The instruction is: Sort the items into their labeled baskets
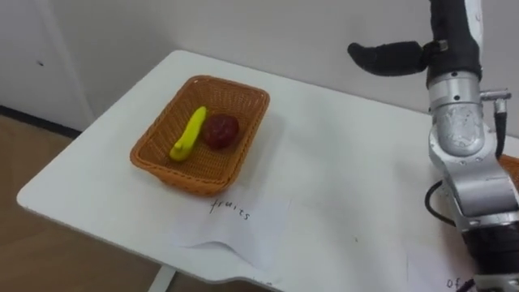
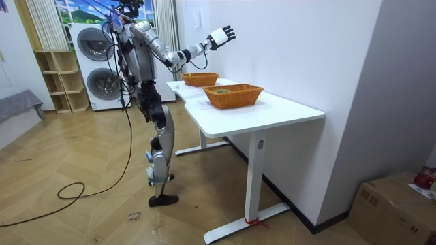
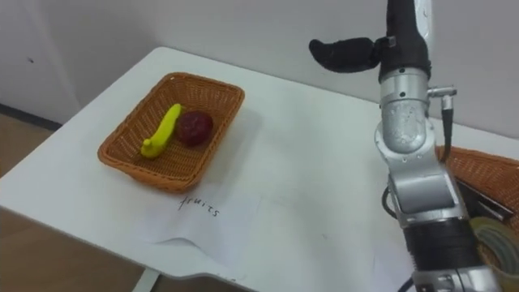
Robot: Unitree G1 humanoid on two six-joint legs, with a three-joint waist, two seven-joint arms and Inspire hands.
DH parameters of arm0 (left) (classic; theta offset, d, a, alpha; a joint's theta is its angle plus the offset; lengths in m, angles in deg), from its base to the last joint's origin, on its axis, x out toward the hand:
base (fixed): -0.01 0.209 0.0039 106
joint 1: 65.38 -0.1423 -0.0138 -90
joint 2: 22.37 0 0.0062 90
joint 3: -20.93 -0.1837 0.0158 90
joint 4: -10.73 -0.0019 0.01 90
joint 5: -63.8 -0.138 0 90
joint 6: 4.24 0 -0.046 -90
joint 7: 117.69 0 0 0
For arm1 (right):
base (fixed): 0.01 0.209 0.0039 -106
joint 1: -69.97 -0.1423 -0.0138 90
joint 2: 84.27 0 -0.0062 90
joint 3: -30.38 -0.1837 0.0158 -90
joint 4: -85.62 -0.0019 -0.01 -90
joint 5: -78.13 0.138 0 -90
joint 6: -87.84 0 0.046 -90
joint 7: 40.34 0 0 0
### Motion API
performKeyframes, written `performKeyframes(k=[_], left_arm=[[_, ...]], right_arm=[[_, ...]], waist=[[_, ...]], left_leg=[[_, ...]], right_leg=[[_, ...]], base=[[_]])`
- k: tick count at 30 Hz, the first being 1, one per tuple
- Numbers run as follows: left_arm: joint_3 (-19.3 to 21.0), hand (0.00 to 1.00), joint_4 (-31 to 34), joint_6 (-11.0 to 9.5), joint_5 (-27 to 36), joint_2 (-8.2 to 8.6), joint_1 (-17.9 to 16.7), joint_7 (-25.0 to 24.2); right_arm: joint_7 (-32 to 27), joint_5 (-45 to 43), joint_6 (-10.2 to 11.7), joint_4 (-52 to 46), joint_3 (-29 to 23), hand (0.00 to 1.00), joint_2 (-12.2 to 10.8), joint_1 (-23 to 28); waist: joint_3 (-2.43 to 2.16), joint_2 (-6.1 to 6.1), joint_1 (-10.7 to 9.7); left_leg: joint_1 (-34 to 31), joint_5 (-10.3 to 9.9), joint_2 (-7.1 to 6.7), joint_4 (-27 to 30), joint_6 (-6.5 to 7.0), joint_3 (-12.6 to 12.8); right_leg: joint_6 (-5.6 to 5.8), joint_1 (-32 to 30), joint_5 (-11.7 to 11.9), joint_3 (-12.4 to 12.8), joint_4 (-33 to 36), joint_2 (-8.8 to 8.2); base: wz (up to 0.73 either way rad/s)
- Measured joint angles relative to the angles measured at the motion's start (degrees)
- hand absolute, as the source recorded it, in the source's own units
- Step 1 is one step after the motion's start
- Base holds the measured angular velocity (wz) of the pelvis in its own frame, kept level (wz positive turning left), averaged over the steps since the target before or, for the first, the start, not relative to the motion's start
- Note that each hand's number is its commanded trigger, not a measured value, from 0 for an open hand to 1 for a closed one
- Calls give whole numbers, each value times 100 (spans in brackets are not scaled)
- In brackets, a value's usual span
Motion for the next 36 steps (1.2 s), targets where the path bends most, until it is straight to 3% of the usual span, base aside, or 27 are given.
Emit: performKeyframes(k=[3, 9, 11, 18, 24, 29, 34, 36], left_arm=[[4, 0, 3, -48, 0, -2, 45, 39], [151, 0, -19, -184, 4, -26, 108, 129], [218, 0, -67, -205, 4, -14, 103, 206], [226, 0, -171, -300, 67, -14, 80, 561], [278, 0, -267, -376, 114, -12, 90, 619], [363, 0, -298, -379, 115, 37, 70, 615], [499, 0, -298, -391, 131, 37, -44, 612], [500, 0, -301, -392, 194, 45, -79, 612]], right_arm=[[0, 16, 13, -102, -107, 0, 9, 53], [-151, 93, 75, -721, -529, 0, 74, 359], [-218, 89, 117, -933, -699, 0, 78, 404], [-520, 320, 360, -1084, -1144, 0, 161, 610], [-727, 476, 381, -1084, -1451, 0, 161, 897], [-764, 597, 382, -1084, -1766, 0, 161, 1056], [-851, 1019, 435, -1109, -2081, 0, 169, 1521], [-878, 1137, 435, -1137, -2171, 0, 169, 1723]], waist=[[-21, -33, -121], [-4, -53, -189], [-4, -56, -293], [10, -29, -501], [24, 26, -648], [-18, 83, -758], [-75, -36, -909], [-62, -57, -951]], left_leg=[[16, -2, 26, -22, -2, 80], [103, -34, 116, -134, -27, 299], [96, -45, 128, -144, -38, 323], [212, -76, 216, -204, -78, 614], [192, -105, 320, -205, -124, 773], [167, -125, 396, -215, -160, 911], [206, -154, 444, -204, -220, 996], [208, -161, 462, -213, -230, 1059]], right_leg=[[-1, -9, 2, 7, 1, 6], [-28, -72, 36, 240, -17, 80], [-35, -90, 40, 303, -16, 103], [-71, -135, 68, 585, -27, 197], [-131, -237, 107, 695, -28, 280], [-163, -328, 127, 718, -20, 333], [-178, -339, 136, 729, -29, 411], [-182, -349, 138, 785, -29, 430]], base=[[-10], [-22], [-20], [-20], [-16], [-15], [-6], [-17]])
